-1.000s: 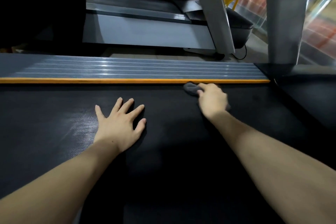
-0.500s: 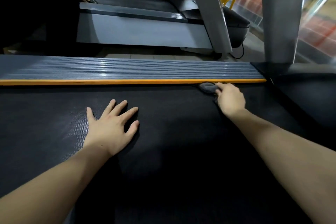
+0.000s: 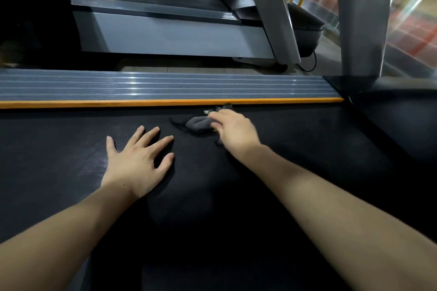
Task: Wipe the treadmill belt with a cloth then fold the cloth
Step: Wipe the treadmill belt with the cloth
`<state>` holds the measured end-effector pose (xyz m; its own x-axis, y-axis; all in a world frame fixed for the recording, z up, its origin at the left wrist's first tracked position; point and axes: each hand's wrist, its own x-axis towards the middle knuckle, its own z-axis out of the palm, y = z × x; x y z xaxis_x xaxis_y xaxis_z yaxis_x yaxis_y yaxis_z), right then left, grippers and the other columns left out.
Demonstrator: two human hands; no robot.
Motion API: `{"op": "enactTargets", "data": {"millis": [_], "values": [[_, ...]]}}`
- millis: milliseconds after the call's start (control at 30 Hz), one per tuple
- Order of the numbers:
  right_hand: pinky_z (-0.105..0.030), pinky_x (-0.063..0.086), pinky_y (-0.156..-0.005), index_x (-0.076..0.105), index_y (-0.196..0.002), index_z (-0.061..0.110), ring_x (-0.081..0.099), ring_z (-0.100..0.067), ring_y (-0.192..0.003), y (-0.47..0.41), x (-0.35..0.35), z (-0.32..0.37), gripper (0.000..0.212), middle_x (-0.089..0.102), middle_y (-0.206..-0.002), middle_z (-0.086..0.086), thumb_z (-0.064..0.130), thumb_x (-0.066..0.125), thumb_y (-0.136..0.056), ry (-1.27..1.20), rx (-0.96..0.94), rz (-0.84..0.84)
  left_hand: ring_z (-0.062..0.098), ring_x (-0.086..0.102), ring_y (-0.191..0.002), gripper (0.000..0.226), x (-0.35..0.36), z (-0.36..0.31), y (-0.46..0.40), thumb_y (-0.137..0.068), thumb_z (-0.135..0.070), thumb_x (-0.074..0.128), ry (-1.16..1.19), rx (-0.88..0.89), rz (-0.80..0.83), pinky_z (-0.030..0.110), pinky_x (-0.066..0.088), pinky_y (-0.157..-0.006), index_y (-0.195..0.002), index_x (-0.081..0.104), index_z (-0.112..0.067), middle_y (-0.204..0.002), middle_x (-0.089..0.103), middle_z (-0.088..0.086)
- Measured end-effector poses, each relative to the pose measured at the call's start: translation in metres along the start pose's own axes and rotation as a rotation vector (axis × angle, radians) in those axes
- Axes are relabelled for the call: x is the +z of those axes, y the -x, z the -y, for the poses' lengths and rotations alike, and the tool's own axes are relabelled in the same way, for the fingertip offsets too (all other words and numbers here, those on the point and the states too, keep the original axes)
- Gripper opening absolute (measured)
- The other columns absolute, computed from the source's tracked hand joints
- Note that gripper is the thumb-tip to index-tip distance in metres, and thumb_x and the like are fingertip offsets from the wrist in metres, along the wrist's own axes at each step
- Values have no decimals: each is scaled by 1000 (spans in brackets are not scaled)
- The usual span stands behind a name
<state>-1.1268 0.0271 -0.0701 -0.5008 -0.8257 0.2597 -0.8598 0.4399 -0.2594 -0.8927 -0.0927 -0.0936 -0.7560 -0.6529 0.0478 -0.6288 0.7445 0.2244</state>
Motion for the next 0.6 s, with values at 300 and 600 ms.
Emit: {"op": "enactTargets", "data": {"millis": [300,600], "values": [[-44,48,-89,64,-122,34,62,-38,-111,9,-36,-68,26,64,-121,-7,35,54,-98,104,632,-140,11,6,-156,66,-1,-3,0,-88,-73,15,25,2,-30,73,3,-116,-146,36,-49,-163,25,-20],[-34,43,-91,61,-126,36,58,-19,-115,21,11,43,28,60,-127,9,37,52,-99,-26,10,-19,9,6,-156,58,-1,-1,2,-93,-72,25,22,-5,-33,71,3,-117,-143,40,-47,-164,24,-20]]}}
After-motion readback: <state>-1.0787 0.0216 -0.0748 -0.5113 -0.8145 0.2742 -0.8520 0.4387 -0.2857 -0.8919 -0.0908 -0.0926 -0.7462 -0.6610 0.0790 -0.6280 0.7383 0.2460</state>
